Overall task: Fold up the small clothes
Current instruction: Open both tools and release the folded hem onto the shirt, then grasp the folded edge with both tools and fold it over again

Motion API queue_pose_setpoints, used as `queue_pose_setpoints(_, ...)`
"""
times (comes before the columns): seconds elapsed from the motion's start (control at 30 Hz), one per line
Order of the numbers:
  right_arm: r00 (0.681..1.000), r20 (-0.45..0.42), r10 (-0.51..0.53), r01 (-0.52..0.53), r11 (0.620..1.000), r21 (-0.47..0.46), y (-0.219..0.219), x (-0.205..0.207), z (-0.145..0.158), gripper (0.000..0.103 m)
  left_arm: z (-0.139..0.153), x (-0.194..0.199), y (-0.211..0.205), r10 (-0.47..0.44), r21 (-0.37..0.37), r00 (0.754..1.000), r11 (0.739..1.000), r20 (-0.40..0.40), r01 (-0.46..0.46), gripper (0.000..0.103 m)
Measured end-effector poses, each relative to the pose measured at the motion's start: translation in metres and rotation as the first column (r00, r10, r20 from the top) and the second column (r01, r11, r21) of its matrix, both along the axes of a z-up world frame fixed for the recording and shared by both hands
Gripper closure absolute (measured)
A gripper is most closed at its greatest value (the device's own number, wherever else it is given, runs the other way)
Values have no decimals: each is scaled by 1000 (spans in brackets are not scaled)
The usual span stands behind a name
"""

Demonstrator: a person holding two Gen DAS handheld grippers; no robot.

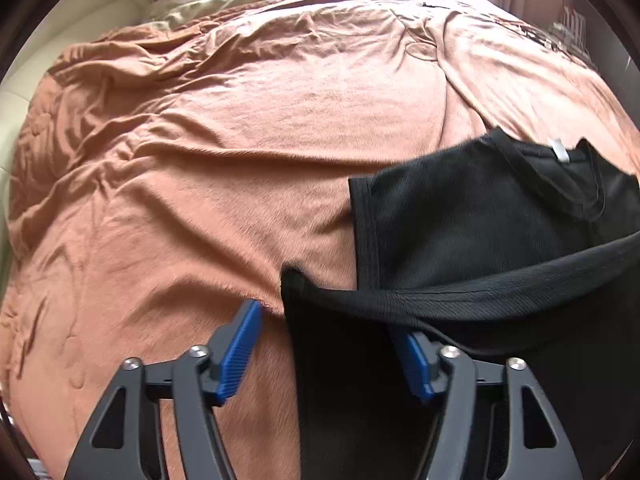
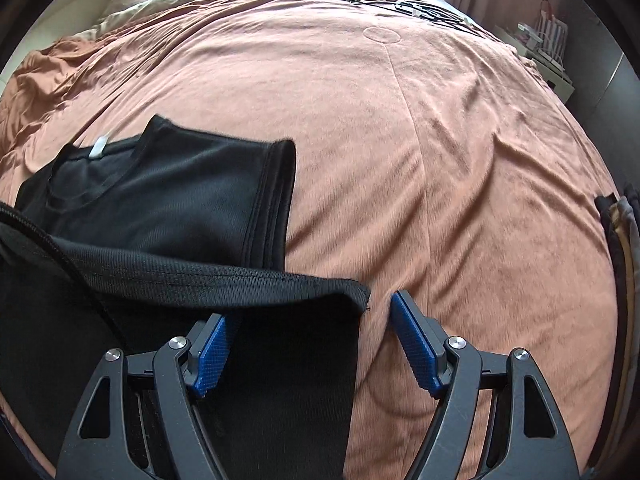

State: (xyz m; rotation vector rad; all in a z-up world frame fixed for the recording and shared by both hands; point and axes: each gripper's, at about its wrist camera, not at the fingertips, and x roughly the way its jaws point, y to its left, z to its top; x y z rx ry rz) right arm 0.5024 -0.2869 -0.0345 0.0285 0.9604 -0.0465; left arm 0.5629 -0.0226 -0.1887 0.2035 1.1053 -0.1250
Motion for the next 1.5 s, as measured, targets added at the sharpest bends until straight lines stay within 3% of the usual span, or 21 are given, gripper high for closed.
queue_pose_setpoints(0.1,999,27,-30,31,999,-20,-4,7,4,29,1,9,2,12,-26,1000,1000,4,-12,47)
queue_pose_setpoints(0.2,996,68,-62,63,998,-16,-10,2,14,29,9,13,8,34,-38,999,999,19,-34,63)
queue_pose_setpoints(0.5,995,99,-16,13,999,36,-15,-25,15,30,20,9,30,42,-141,999,989,18,-39,65)
queue_pose_setpoints(0.63,997,78,13,-17,999,50,-16,-22,7,50,11,11,28,25,-135,1000,991,9,-24,71)
queue_pose_setpoints(0.77,998,45,33,-36,997,67,-21,-8,0,61,1,16,27,37,-153,999,988,-6,-37,76)
queue_pose_setpoints(0.87,998,32,44,-47,995,83,-22,7,-4,71,1,18,26,34,-156,999,987,13,-32,89)
queue_pose_setpoints(0.93,998,37,44,-47,996,81,-24,13,-3,89,1,18,27,42,-154,999,987,24,-38,96)
queue_pose_setpoints(1.0,998,37,43,-45,996,73,-22,16,-2,100,3,17,28,47,-155,998,987,38,-40,97)
queue_pose_setpoints(1.33,993,120,20,-24,999,35,-20,6,20,103,34,20,33,54,-168,990,985,129,-32,98)
queue_pose_setpoints(1.5,992,122,16,-17,1000,13,-17,18,28,103,42,35,30,55,-163,987,986,153,-30,98)
